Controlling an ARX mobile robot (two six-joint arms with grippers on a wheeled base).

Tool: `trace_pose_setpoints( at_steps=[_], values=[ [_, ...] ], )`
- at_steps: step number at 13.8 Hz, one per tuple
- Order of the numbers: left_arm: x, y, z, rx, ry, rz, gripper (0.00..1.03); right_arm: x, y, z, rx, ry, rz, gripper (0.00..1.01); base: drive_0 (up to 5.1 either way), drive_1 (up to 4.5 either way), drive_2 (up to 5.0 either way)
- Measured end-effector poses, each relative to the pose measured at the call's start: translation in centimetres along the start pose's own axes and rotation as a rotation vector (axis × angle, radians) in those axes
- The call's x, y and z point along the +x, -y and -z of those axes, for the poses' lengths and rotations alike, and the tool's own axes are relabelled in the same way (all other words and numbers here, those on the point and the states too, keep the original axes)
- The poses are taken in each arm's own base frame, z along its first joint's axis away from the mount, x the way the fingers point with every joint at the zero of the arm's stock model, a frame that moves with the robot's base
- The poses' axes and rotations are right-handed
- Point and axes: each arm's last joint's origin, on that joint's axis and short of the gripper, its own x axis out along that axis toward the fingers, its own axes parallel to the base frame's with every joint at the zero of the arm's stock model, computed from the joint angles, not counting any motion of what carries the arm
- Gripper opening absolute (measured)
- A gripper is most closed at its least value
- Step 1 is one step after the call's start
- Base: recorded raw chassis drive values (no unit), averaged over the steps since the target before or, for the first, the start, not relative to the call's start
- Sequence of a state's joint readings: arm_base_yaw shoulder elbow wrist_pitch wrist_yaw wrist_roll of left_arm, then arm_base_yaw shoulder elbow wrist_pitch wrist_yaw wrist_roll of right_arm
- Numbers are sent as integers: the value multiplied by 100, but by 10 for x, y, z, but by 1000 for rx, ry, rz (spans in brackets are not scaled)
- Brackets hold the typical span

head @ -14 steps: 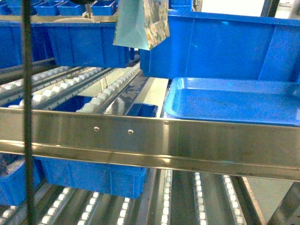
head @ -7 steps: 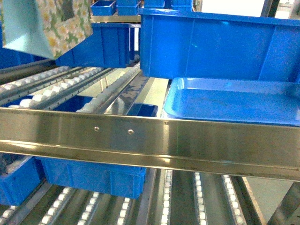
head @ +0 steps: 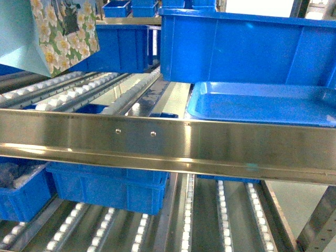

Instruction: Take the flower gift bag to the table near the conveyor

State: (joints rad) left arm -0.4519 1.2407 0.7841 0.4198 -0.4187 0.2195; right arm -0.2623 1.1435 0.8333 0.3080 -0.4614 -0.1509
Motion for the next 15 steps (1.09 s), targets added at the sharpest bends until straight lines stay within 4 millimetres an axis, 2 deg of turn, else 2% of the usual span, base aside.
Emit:
trace_pose_setpoints(
  at_steps=[6, 15],
  values=[
    [-1, 0, -1, 1, 5, 5, 2, 0, 0, -1, -2, 4, 0, 2, -431, 5, 426],
    [-1, 0, -1, 5, 6, 5, 2, 0, 0, 0, 0, 0, 0, 2, -470, 110, 373]
  ],
)
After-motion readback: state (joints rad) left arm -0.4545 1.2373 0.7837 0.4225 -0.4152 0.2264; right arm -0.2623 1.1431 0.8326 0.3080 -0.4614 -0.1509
